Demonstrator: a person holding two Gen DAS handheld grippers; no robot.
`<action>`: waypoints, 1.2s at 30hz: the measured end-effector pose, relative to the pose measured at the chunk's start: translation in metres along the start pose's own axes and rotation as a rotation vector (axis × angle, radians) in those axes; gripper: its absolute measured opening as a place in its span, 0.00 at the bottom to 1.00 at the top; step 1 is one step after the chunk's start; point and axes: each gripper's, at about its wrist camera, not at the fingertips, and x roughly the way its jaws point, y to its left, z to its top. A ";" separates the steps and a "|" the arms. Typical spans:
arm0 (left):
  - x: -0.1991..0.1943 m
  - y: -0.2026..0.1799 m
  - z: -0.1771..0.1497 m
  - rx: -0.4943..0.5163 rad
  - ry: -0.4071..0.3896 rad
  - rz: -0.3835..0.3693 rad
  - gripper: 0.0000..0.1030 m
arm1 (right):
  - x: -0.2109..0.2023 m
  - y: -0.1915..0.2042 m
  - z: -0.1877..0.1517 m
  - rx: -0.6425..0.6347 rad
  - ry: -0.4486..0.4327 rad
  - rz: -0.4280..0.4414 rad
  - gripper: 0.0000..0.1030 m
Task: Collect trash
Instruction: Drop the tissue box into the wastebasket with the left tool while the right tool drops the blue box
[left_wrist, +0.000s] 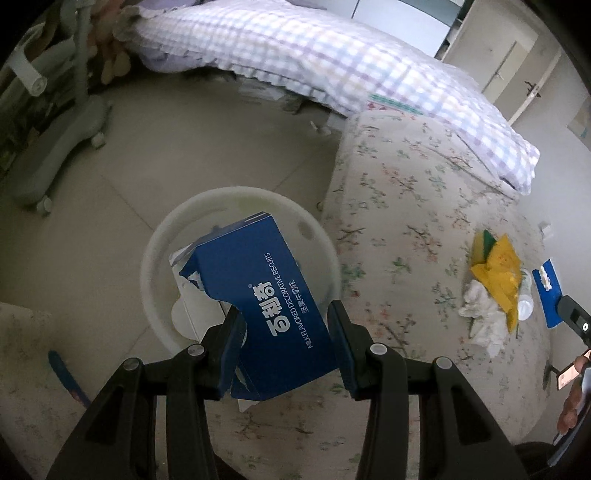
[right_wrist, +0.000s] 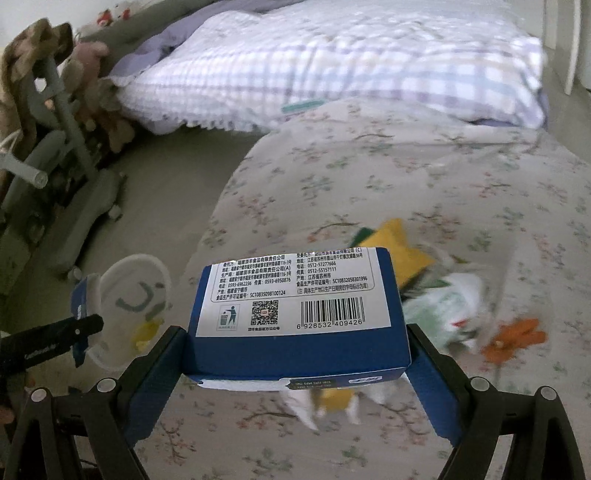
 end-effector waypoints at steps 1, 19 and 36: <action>0.001 0.003 0.001 -0.002 -0.001 0.001 0.46 | 0.004 0.004 0.000 -0.004 0.004 0.004 0.91; -0.022 0.047 -0.005 -0.054 -0.068 0.168 0.87 | 0.042 0.057 0.003 -0.053 0.029 0.031 0.91; -0.053 0.115 -0.028 -0.136 -0.093 0.286 0.88 | 0.103 0.153 -0.003 -0.160 0.078 0.084 0.91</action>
